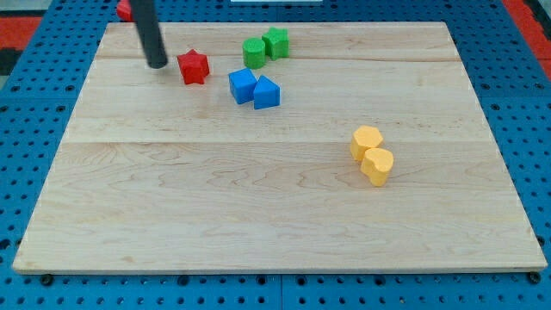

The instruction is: Push red star towards center

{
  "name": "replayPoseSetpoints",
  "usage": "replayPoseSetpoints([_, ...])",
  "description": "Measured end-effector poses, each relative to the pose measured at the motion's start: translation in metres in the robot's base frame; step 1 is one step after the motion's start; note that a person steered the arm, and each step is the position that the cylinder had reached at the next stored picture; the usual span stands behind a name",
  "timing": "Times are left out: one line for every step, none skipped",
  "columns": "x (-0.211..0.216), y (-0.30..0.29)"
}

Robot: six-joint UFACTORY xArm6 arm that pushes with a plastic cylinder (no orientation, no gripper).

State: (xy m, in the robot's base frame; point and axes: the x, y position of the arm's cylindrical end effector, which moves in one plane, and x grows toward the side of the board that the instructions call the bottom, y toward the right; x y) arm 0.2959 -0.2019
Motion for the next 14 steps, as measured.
replayPoseSetpoints([0.002,-0.031])
replayPoseSetpoints([0.000,-0.032])
replayPoseSetpoints([-0.002,-0.026])
replayPoseSetpoints([-0.030,0.004])
replayPoseSetpoints([-0.040,0.050])
replayPoseSetpoints([-0.005,0.045])
replayPoseSetpoints([0.012,0.057])
replayPoseSetpoints([-0.010,0.029])
replayPoseSetpoints([-0.010,0.084])
replayPoseSetpoints([0.014,0.110])
replayPoseSetpoints([0.061,0.110])
replayPoseSetpoints([0.083,0.109])
replayPoseSetpoints([0.104,0.110])
replayPoseSetpoints([0.110,0.041])
